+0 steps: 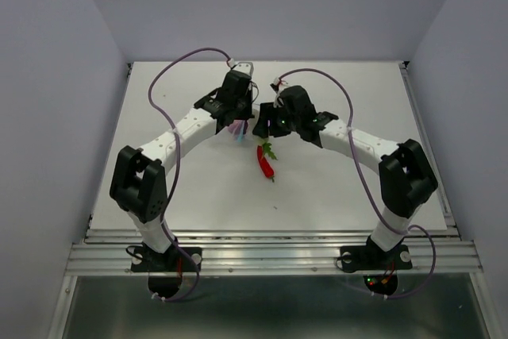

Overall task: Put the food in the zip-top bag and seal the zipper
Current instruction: Place the food into the zip-top bag

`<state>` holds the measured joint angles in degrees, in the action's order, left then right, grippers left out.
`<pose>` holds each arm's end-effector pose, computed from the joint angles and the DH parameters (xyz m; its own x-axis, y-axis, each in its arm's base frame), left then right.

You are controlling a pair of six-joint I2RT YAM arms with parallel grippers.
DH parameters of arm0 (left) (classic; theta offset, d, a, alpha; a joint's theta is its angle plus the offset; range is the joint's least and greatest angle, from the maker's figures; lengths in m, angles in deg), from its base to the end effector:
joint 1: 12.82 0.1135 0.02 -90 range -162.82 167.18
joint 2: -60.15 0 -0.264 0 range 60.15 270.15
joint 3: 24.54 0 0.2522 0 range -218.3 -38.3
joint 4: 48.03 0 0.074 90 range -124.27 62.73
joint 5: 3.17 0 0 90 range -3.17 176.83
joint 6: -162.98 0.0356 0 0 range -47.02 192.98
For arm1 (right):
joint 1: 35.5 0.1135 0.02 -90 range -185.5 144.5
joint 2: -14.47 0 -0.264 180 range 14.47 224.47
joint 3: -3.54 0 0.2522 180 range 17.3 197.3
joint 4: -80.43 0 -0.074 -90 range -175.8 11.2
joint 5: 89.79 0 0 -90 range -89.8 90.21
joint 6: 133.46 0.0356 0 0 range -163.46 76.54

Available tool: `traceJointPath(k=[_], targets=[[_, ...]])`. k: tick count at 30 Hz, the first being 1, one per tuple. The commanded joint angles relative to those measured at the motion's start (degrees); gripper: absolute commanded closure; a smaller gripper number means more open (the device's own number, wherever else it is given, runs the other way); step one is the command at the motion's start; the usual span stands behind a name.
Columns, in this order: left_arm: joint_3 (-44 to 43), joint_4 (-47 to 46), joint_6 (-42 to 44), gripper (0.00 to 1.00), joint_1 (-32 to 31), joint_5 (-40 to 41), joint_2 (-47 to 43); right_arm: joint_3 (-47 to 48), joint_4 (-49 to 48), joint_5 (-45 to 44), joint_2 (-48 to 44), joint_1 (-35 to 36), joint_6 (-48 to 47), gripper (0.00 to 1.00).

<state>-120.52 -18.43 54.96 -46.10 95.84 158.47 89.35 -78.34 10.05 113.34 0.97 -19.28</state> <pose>0.3398 -0.2164 0.3067 -0.5539 -0.0019 -0.8326 0.2729 0.9443 -0.1837 0.3152 0.2406 0.2559 -0.6997 -0.0153 -0.7143 -0.4523 0.7834 0.4262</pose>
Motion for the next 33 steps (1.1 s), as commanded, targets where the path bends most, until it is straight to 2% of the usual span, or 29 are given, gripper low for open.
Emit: traceJointPath(k=[1, 6, 10, 20, 24, 28, 31, 33], targets=[[2.1, -4.7, 3.8, 1.0, -0.3, -4.6, -4.6, 6.5, 2.2, 1.0, 2.3, 0.5, -0.9, 0.56], [3.1, -4.8, 4.4, 1.0, -0.6, -4.5, -4.5, 11.9, 5.0, -3.0, 3.8, 0.5, 1.3, 0.55], [3.7, -5.5, 5.2, 1.0, -1.0, -5.5, -5.3, 17.1, 9.1, -6.7, 7.5, 0.5, 2.3, 0.49], [4.9, -8.7, 4.6, 1.0, -1.1, -12.3, -4.5, 23.7, 13.5, -17.1, 12.2, 0.5, 9.2, 0.43], [3.6, -8.1, 3.9, 1.0, -1.1, -12.3, -3.3, 24.8, 12.6, -20.4, 12.7, 0.5, 10.2, 0.25], [2.2, -6.7, 3.1, 1.0, -1.1, -10.5, -1.7, 25.0, 11.4, -16.8, 12.5, 0.5, 8.6, 0.06], [0.3, -5.0, 2.6, 1.0, -1.1, -9.5, -0.2, 23.5, 11.3, -12.3, 11.0, 0.5, 6.8, 0.0], [-0.9, -4.3, 2.6, 1.0, -1.0, -7.6, 0.7, 22.0, 11.1, -10.4, 9.4, 0.5, 5.3, 0.0]])
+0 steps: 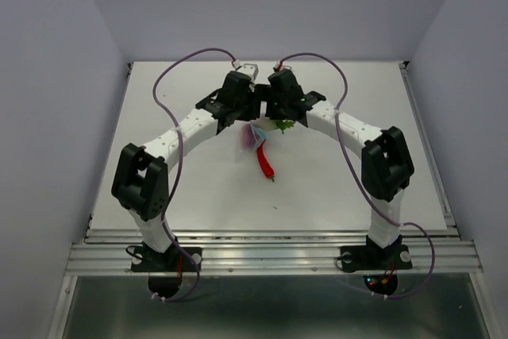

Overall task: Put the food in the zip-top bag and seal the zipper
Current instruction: Place the food into the zip-top bag

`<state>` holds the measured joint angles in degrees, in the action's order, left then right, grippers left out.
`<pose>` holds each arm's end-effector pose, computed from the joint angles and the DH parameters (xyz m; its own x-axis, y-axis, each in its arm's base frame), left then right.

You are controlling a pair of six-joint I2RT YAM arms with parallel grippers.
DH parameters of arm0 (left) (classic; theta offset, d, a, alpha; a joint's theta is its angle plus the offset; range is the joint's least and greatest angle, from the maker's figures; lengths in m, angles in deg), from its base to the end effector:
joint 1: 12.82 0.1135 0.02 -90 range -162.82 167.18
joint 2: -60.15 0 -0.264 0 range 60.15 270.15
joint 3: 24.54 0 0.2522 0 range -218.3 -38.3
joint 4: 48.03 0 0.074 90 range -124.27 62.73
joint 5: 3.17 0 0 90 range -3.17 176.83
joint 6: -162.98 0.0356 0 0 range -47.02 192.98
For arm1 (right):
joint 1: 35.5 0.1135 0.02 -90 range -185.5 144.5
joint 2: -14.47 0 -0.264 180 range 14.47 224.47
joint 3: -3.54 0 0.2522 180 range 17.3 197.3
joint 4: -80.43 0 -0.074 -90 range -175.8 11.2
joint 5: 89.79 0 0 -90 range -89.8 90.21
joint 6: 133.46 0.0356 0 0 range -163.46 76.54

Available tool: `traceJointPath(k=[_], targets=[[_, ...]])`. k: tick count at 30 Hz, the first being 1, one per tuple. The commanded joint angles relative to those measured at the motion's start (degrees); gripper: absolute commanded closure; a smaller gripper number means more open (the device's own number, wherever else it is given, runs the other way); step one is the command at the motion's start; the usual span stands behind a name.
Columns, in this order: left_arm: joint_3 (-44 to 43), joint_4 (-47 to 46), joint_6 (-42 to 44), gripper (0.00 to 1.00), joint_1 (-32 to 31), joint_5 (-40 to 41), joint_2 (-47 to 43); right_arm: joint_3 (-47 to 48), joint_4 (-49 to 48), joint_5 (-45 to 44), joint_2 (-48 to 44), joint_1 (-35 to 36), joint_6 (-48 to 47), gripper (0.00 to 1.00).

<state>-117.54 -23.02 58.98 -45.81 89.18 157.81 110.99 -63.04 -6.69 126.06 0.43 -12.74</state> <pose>0.3378 -0.2175 0.3004 -0.5272 0.0541 -0.8480 0.3984 0.8972 -0.1905 0.3682 0.2615 0.2695 -0.7136 0.1092 -0.6920 -0.1678 0.9324 0.3202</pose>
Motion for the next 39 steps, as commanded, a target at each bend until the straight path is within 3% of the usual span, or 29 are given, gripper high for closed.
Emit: traceJointPath(k=[1, 10, 21, 30, 34, 37, 39], targets=[[-4.2, 0.5, -1.5, 1.0, -1.4, -0.6, 1.6, -0.7, -4.5, 7.2, -4.3, 1.1, -1.7, 0.0], [-5.0, 0.7, -1.8, 1.0, -1.2, 0.2, 1.8, -14.2, -4.7, 7.7, -18.9, 1.1, -7.6, 0.0], [-4.9, 0.9, -1.5, 1.0, -1.2, 0.0, 0.6, -24.1, -4.3, 5.6, -24.9, 1.1, -12.7, 0.0], [-4.7, 0.8, -1.3, 1.0, -1.2, -0.3, 0.4, -25.1, -3.9, 3.9, -23.6, 1.1, -14.6, 0.28], [-4.4, 0.7, -1.3, 1.0, -1.1, -0.3, 0.2, -24.6, -3.9, 2.0, -21.9, 1.1, -15.2, 0.49], [-4.3, 0.5, -1.2, 1.0, -1.1, -0.5, -0.1, -24.2, -3.9, 1.0, -21.0, 1.1, -15.6, 0.57], [-4.2, 0.5, -1.2, 1.0, -1.2, -0.5, -0.5, -23.9, -3.9, 1.2, -20.1, 1.1, -15.7, 0.57]])
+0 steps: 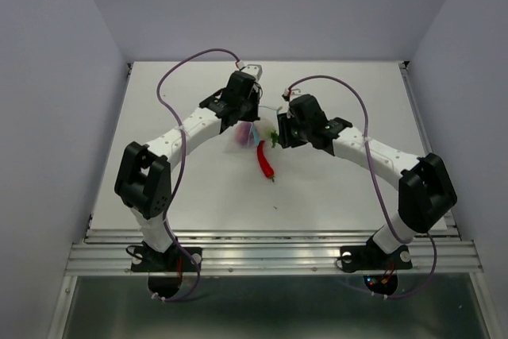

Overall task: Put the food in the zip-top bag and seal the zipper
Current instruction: Place the food into the zip-top bag

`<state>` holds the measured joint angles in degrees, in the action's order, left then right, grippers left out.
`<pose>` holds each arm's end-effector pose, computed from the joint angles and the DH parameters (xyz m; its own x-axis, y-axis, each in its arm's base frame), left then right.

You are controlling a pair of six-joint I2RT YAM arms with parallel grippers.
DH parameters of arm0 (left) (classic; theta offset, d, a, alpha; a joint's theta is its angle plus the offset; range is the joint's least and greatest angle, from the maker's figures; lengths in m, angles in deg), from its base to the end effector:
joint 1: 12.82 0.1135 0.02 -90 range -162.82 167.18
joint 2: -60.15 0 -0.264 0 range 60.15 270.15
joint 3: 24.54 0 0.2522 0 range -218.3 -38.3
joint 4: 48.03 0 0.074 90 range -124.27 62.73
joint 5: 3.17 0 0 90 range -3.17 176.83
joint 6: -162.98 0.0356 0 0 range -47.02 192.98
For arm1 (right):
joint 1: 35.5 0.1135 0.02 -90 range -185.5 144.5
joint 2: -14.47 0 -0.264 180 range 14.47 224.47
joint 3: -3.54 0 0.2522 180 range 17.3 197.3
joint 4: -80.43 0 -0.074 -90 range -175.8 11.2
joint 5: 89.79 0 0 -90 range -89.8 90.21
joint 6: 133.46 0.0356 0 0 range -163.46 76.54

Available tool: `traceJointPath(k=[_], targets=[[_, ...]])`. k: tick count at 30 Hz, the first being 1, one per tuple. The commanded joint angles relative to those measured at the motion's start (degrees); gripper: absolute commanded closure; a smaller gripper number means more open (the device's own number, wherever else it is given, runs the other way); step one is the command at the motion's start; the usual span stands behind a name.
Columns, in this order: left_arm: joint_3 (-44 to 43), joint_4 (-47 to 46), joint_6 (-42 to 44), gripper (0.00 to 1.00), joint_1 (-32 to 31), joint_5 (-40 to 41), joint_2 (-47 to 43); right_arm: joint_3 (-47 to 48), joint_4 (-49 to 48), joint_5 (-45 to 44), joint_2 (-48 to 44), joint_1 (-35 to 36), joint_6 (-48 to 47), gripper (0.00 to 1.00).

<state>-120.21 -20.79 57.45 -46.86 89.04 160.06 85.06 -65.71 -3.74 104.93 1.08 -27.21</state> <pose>0.3408 -0.2286 0.2977 -0.5594 0.0550 -0.8271 0.3968 0.8938 -0.2089 0.2838 0.2076 0.2639 -0.6788 -0.1561 -0.7175 -0.3791 0.9113 0.1604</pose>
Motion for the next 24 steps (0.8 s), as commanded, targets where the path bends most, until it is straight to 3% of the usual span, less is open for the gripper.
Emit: traceJointPath(k=[1, 18, 24], targets=[[-1.4, -1.8, 0.3, 1.0, -0.1, -0.4, -2.7, 2.1, -1.2, -1.7, 1.2, 0.4, -1.3, 0.56], [-0.9, -2.0, 1.1, 1.0, -0.1, -1.1, -3.5, 3.5, -1.3, -6.7, 3.0, 0.4, -5.0, 0.52], [-0.9, -2.0, 1.2, 1.0, -0.1, -1.2, -3.5, 4.3, -1.2, -1.0, 3.8, 0.4, -6.1, 0.64]])
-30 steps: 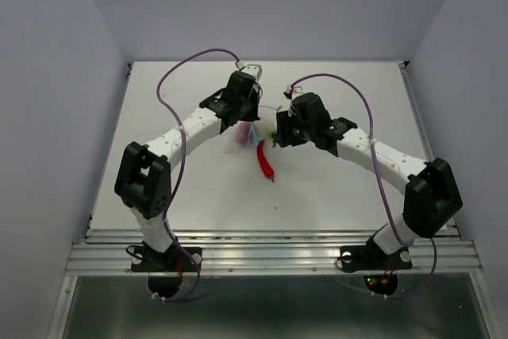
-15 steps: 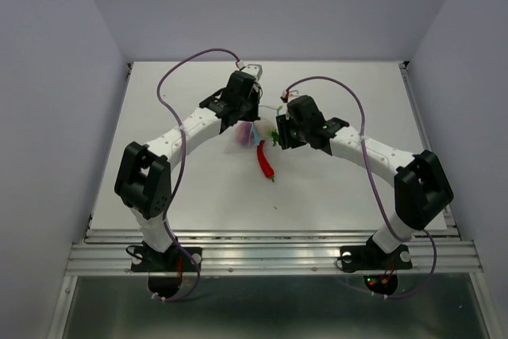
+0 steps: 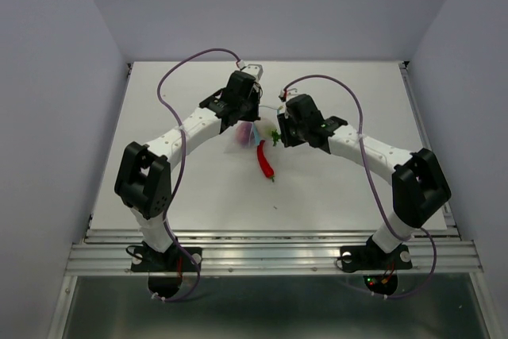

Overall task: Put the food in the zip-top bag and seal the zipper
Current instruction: Place the food into the zip-top bag

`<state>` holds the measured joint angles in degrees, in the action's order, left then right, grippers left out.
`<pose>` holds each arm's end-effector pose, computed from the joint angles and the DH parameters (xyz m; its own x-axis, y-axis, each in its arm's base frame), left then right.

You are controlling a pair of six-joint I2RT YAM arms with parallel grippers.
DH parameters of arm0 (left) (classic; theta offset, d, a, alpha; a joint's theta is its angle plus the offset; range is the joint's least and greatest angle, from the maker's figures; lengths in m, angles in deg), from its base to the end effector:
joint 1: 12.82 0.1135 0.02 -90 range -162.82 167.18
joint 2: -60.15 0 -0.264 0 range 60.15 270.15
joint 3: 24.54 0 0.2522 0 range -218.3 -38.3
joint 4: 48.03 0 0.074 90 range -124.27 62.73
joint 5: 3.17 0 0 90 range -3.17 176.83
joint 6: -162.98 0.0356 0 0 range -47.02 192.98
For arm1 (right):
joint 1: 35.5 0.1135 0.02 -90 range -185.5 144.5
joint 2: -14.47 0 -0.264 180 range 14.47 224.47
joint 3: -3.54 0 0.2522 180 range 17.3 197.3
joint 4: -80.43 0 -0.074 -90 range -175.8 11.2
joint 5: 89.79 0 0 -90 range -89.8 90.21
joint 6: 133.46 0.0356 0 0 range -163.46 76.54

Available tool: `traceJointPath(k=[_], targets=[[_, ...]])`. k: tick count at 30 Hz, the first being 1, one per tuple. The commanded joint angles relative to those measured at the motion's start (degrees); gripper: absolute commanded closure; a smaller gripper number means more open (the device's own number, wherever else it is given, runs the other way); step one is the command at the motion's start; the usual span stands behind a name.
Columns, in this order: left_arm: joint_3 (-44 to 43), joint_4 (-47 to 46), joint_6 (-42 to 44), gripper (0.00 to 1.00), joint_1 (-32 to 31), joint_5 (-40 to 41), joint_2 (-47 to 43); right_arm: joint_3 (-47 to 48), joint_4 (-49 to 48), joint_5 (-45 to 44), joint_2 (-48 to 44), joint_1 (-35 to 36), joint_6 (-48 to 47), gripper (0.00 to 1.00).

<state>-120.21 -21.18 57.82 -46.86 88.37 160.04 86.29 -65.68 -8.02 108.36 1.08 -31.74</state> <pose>0.3409 -0.2291 0.2985 -0.5541 0.0588 -0.8304 0.4098 0.8875 -0.2106 0.2942 0.2120 0.2509 -0.6596 -0.2391 -0.7126 -0.3826 0.9229 0.0444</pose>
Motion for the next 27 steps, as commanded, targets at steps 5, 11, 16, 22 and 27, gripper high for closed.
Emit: traceJointPath(k=[5, 11, 16, 22, 27], targets=[[-0.9, -1.8, 1.0, 1.0, -0.1, -0.7, -3.6, 3.4, -1.2, 7.4, 0.8, 0.4, -1.6, 0.82], [-0.7, -2.0, 0.9, 1.0, -0.1, -2.3, -3.5, 5.6, -3.0, 11.5, 2.2, 0.4, -1.2, 0.95], [-0.4, -2.4, 0.7, 1.0, -0.1, -4.1, -3.6, 6.7, -9.1, 14.9, 4.1, 0.4, 0.9, 0.97], [-0.2, -2.7, 0.7, 1.0, -0.2, -5.3, -4.0, 10.1, -11.9, 18.9, 8.9, 0.4, 3.0, 0.97], [-0.2, -2.9, 0.7, 1.0, -0.3, -5.7, -4.2, 11.1, -13.3, 18.9, 11.0, 0.4, 4.5, 0.96]])
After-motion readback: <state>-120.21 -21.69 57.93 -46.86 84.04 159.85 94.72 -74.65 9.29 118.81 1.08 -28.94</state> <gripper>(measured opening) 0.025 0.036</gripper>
